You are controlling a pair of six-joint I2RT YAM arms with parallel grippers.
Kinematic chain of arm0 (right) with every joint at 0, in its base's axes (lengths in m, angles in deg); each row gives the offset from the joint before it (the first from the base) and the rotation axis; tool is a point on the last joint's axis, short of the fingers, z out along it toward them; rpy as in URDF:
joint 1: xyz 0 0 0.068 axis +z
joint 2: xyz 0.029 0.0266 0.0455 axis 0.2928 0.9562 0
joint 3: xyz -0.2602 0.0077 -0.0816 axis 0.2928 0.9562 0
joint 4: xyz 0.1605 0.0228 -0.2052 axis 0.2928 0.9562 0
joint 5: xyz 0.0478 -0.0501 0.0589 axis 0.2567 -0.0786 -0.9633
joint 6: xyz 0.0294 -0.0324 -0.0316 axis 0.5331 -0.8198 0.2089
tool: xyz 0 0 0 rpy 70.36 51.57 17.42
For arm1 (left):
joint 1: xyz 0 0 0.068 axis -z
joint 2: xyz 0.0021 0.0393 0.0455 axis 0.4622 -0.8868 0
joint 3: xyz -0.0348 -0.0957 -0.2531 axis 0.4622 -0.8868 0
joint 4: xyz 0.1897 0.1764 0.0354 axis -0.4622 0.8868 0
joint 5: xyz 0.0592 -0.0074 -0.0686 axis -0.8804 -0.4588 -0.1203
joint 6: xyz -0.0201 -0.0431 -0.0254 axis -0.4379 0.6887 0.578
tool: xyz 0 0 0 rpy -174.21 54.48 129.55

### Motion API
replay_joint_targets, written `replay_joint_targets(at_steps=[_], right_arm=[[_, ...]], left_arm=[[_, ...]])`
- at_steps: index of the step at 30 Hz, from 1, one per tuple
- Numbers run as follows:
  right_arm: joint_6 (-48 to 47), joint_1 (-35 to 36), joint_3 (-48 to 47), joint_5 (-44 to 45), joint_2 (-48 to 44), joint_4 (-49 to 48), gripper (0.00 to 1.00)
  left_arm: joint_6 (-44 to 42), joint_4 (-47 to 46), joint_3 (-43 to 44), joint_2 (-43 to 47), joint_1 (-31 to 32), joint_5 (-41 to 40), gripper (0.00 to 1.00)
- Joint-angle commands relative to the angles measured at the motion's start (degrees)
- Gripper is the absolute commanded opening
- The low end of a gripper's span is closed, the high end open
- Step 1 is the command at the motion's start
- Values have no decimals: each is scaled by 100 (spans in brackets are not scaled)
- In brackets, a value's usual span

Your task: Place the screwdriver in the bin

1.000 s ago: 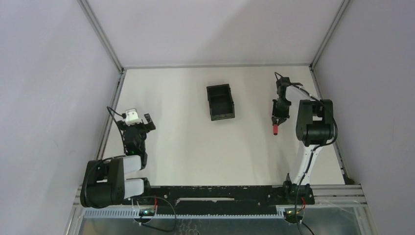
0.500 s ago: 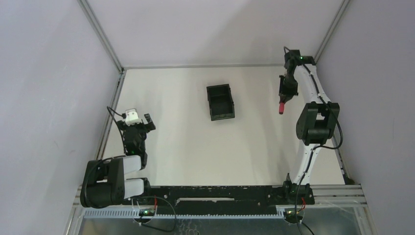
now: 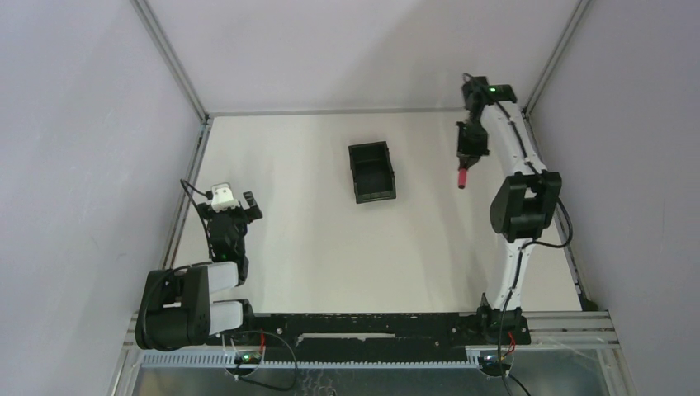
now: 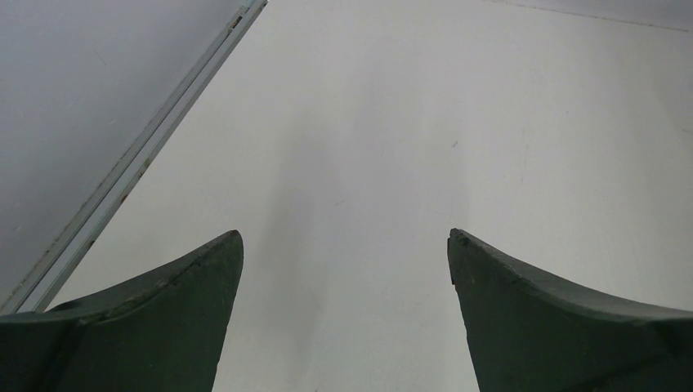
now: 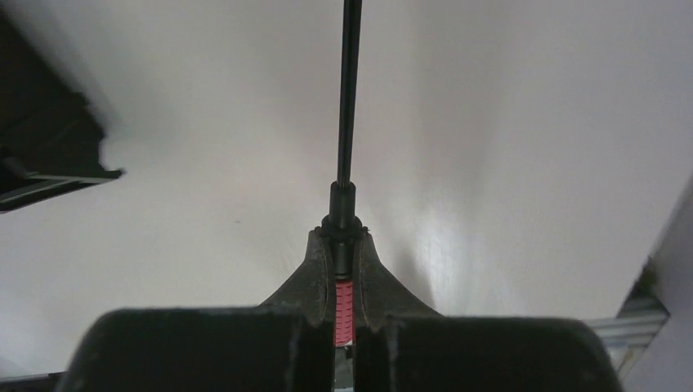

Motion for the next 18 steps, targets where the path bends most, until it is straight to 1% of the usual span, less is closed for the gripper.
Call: replay_joint_targets(at_steps=[1, 5, 8, 10, 13, 18], right_arm=[[307, 985, -568, -269, 273, -701, 0], [198, 1837, -1181, -582, 761, -1071, 0], [-101, 2279, -1555, -661, 1022, -1387, 0], [-376, 2608, -1650, -421, 1109, -1637, 0], [-791, 2905, -1542, 179, 1119, -2113, 0], [-1362, 3082, -1376, 462, 1274, -2651, 0]], left_arm=[[-95, -230, 313, -5, 41, -24, 100], [-102, -230, 304, -5, 35, -24, 100], [-98, -230, 303, -6, 40, -18, 100], [-97, -229, 303, -7, 40, -23, 100], [-101, -230, 311, -6, 36, -23, 100], [-95, -230, 310, -6, 29, -24, 100]])
